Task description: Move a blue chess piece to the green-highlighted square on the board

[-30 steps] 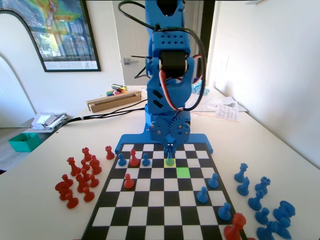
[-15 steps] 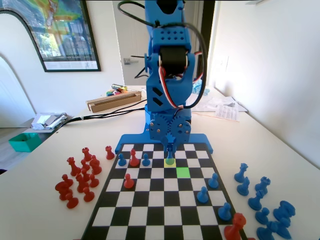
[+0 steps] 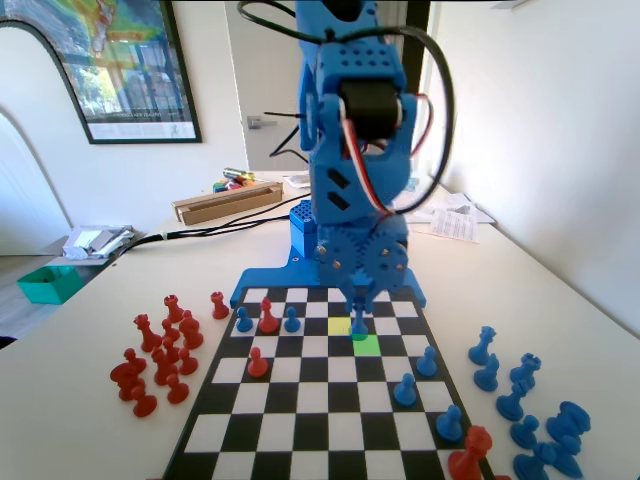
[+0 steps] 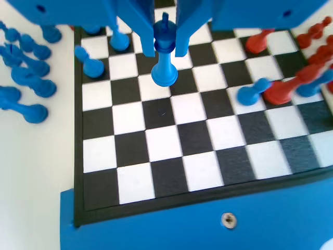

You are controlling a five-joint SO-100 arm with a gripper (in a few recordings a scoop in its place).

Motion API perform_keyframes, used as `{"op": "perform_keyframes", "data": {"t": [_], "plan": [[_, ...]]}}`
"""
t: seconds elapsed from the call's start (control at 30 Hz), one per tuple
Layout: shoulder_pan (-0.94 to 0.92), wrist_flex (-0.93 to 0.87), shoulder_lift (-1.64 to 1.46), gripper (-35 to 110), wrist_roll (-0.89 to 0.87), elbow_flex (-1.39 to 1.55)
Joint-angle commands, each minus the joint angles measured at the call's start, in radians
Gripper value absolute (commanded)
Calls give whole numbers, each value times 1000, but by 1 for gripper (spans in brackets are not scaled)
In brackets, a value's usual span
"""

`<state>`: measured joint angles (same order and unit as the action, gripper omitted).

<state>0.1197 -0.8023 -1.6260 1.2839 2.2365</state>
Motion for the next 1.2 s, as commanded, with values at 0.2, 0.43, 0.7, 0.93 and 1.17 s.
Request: {"op": "perform_keyframes", "data": {"t": [0.2,0.43,0.7,0.93,1.17], "plan": [[46,40,5,1,-18,-31],[48,63,8,1,-15,-11],[43,74,8,1,-6,8],[41,80,8,1,-2,21],[38,92,8,1,2,38]]}}
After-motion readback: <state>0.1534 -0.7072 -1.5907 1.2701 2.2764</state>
